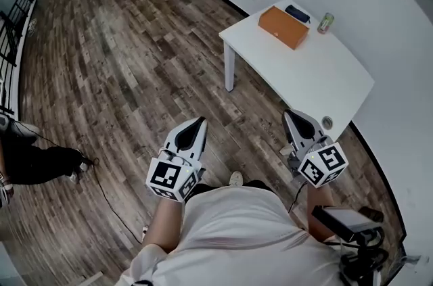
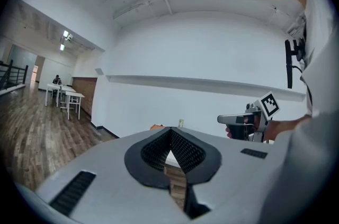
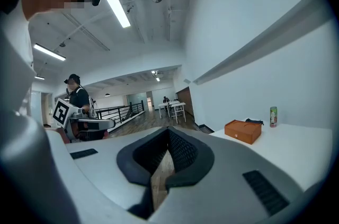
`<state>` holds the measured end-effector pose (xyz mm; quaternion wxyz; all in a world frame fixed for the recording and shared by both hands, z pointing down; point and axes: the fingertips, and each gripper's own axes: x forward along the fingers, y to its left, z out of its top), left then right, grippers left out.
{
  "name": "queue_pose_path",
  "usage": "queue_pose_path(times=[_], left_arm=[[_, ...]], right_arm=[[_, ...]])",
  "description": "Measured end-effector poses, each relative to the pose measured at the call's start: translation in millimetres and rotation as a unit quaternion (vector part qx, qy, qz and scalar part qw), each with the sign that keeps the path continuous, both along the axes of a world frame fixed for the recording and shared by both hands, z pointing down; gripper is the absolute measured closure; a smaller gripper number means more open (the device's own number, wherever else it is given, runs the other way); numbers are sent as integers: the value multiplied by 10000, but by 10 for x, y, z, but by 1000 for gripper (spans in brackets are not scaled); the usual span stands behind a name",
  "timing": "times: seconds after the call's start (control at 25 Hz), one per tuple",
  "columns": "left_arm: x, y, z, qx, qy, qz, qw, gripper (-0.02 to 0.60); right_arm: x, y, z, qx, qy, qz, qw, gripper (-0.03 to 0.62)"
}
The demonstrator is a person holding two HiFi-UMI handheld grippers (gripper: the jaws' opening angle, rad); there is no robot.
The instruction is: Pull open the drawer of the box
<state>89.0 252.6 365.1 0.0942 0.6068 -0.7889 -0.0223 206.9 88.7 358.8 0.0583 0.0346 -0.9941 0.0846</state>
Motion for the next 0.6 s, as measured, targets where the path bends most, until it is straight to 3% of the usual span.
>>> queue_pose_path(times=[0.24, 0.6], left_arm=[[-223, -410, 82, 3, 166, 95, 9998, 571], [-646, -1053, 188, 47, 243, 650, 9976, 571]], right_arm=[[-53, -333, 98, -87, 65, 166, 9998, 591], [-319, -776, 327, -145, 253, 756, 9967, 591]])
